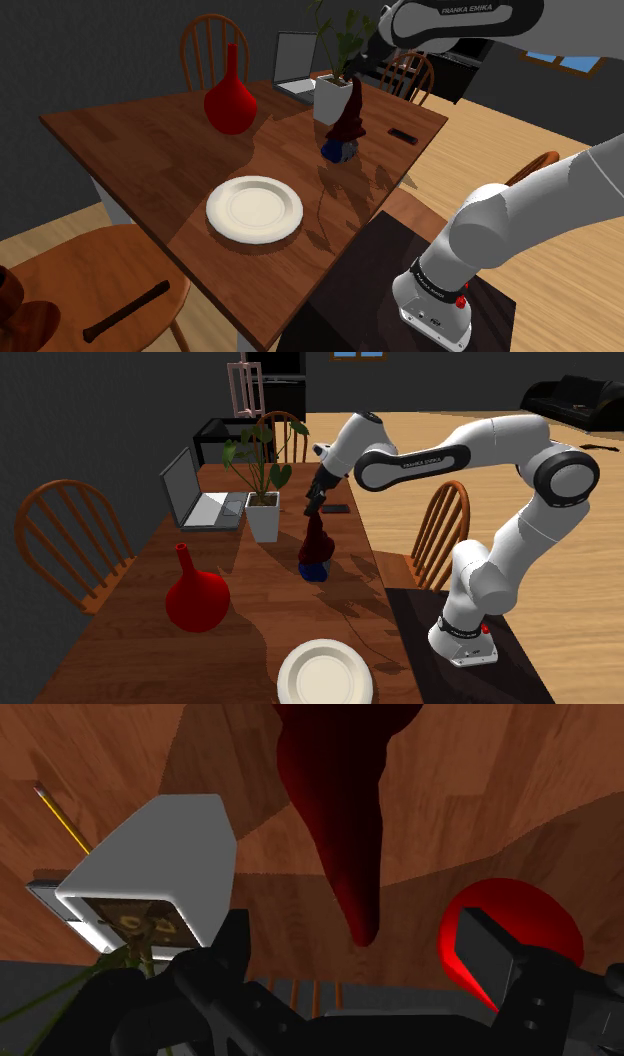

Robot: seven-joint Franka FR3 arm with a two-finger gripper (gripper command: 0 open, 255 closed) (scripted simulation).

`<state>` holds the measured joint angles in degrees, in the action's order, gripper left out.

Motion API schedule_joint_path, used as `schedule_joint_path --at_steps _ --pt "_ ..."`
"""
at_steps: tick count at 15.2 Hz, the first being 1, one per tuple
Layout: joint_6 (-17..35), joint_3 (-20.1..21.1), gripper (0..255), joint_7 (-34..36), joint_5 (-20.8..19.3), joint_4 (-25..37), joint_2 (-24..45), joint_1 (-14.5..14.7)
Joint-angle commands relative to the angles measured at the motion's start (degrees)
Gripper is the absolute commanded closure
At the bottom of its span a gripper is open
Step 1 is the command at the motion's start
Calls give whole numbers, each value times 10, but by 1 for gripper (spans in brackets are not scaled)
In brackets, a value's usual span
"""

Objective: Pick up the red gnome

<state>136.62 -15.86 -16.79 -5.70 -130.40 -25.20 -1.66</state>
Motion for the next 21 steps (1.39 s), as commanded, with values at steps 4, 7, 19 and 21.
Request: schedule_joint_path --at_steps 4,7,19,21 --pt "13 -2 255 -2 -1 -13 0 -1" --pt "13 -2 255 -1 -1 -13 0 -1" --pt "-40 3 255 0 2 38 -3 1" --pt "-56 4 255 0 2 53 -3 2"
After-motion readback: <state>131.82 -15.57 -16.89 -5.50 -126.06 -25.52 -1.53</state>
